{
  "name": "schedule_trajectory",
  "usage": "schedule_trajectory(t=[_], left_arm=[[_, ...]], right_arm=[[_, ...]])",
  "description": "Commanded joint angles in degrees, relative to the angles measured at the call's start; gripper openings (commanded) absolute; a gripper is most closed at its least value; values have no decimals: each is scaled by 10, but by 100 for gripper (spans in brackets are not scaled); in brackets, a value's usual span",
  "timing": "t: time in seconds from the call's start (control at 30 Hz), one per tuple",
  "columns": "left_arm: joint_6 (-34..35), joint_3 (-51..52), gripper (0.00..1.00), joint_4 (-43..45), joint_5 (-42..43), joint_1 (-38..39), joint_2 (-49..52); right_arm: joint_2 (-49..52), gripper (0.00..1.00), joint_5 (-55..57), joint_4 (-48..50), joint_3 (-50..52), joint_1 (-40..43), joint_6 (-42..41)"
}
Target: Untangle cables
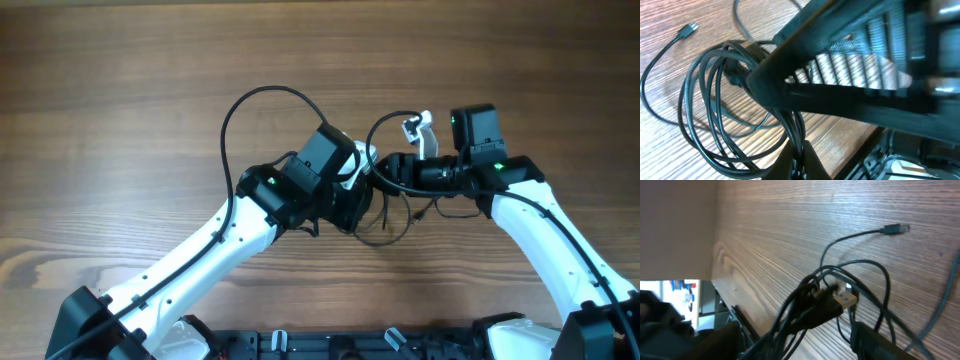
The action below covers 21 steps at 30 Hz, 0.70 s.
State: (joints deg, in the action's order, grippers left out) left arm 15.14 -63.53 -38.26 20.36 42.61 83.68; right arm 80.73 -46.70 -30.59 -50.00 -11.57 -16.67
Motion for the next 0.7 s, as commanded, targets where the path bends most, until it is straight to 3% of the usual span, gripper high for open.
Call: schedule_trajectory(t=[0.0, 0.17, 0.33, 0.47, 0.67], left_arm=[[-14, -10, 4, 10, 24, -1, -12], [-14, -10, 4, 21, 39, -1, -19], [-14, -10, 4, 18, 38, -1, -26], [-15, -10, 4, 3, 36, -11, -26], [-14, -10, 4, -20, 36, -69, -35]], right_arm=[[4, 62, 23, -4, 1, -3, 0], [4, 48, 23, -5, 1, -3, -1], [4, 18, 23, -6, 1, -3, 0], [4, 15, 39, -10, 1, -3, -1], [4, 9, 174, -63, 1, -3, -33]])
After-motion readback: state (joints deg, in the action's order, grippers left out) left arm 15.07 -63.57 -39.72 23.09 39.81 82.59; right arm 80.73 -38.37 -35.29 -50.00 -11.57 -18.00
